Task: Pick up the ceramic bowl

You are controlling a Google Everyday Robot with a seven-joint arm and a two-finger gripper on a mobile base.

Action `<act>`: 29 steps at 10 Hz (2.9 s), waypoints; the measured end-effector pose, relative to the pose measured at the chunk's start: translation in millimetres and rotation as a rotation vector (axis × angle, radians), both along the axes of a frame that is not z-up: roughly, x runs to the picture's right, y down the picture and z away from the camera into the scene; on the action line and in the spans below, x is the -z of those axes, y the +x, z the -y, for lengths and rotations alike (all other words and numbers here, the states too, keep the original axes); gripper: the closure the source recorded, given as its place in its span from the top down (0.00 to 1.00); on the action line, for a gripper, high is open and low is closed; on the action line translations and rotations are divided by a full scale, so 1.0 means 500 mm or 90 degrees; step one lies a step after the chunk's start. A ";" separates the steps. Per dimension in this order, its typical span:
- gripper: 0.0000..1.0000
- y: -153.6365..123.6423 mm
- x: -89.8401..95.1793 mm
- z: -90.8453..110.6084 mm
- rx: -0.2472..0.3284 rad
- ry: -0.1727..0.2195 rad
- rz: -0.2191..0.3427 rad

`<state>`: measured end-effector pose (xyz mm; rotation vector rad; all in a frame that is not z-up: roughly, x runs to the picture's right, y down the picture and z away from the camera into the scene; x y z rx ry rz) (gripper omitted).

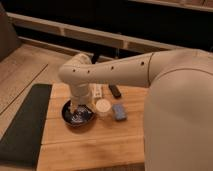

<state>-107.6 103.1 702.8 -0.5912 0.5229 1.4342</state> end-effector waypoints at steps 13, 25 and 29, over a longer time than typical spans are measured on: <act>0.65 0.000 0.000 0.000 0.000 0.000 0.000; 0.65 -0.040 -0.021 0.028 0.021 0.128 0.101; 0.65 -0.035 -0.022 0.001 -0.008 0.132 0.110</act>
